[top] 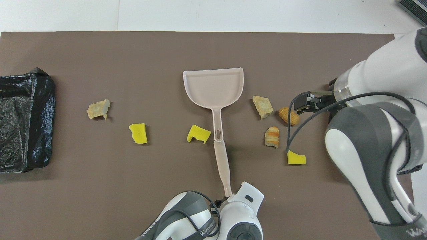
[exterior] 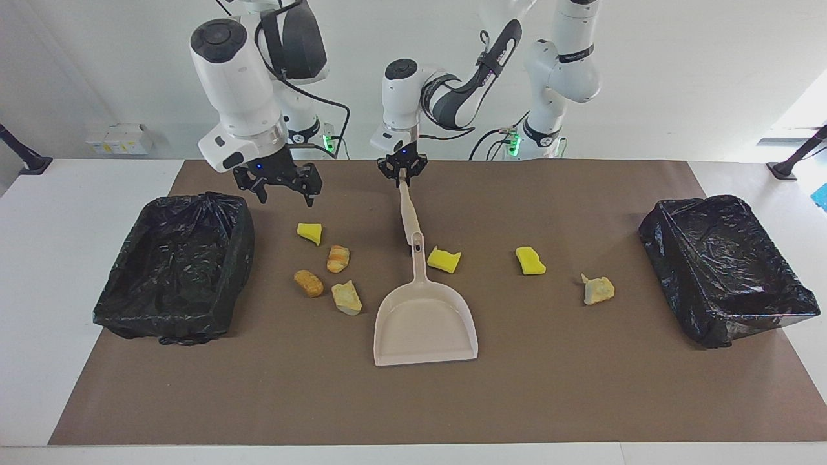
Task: Sweep and dump trash in bin
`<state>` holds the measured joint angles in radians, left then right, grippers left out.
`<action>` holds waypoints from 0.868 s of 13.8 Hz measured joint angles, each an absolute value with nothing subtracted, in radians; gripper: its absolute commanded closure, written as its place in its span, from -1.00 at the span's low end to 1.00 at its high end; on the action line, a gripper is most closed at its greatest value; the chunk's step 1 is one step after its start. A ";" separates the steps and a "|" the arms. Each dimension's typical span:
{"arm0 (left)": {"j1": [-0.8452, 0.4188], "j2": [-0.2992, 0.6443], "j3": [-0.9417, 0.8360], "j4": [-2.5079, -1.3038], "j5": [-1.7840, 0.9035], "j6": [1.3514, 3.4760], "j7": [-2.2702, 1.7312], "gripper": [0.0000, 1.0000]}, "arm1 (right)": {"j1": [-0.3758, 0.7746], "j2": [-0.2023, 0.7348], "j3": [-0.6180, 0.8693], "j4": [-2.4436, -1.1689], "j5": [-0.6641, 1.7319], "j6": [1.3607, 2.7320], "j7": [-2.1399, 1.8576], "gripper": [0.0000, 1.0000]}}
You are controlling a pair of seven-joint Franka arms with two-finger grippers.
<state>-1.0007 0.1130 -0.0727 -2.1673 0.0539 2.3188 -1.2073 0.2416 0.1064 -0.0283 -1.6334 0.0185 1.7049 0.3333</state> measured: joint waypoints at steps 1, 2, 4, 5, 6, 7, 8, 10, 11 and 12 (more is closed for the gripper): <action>-0.996 0.107 -0.068 -2.167 0.054 2.309 -1.205 1.00 | 0.246 0.130 -0.020 -1.622 0.031 1.719 0.357 -1.00; -0.986 0.091 -0.064 -2.166 0.054 2.285 -1.192 1.00 | 0.250 0.152 -0.012 -1.610 0.046 1.734 0.376 -1.00; -0.954 0.035 -0.061 -2.164 0.055 2.185 -1.141 1.00 | 0.270 0.202 -0.003 -1.571 0.064 1.750 0.421 -1.00; -0.936 -0.001 -0.059 -2.165 0.055 2.120 -1.126 1.00 | 0.286 0.231 0.000 -1.544 0.071 1.750 0.448 -1.00; -0.918 -0.033 -0.058 -2.165 0.055 2.071 -1.119 1.00 | 0.304 0.259 0.001 -1.519 0.086 1.757 0.471 -1.00; -0.893 -0.062 -0.057 -2.166 0.055 2.032 -1.117 1.00 | 0.320 0.281 0.002 -1.504 0.104 1.775 0.488 -1.00; -0.864 -0.085 -0.056 -2.166 0.056 2.000 -1.116 1.00 | 0.334 0.298 0.002 -1.496 0.115 1.787 0.503 -1.00; -0.792 -0.115 -0.054 -2.167 0.058 1.966 -1.087 1.00 | 0.373 0.325 0.003 -1.492 0.119 1.805 0.546 -1.00; -0.748 -0.122 -0.053 -2.167 0.058 1.963 -1.047 1.00 | 0.397 0.340 0.003 -1.492 0.119 1.824 0.573 -1.00; -0.704 -0.123 -0.052 -2.167 0.059 1.962 -0.998 1.00 | 0.416 0.355 0.003 -1.492 0.119 1.840 0.592 -1.00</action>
<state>-0.7036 -0.1228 -0.0515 -2.1667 0.0588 1.9624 -0.9977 0.4162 0.3546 0.0034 -1.4918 0.1189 1.8400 0.5920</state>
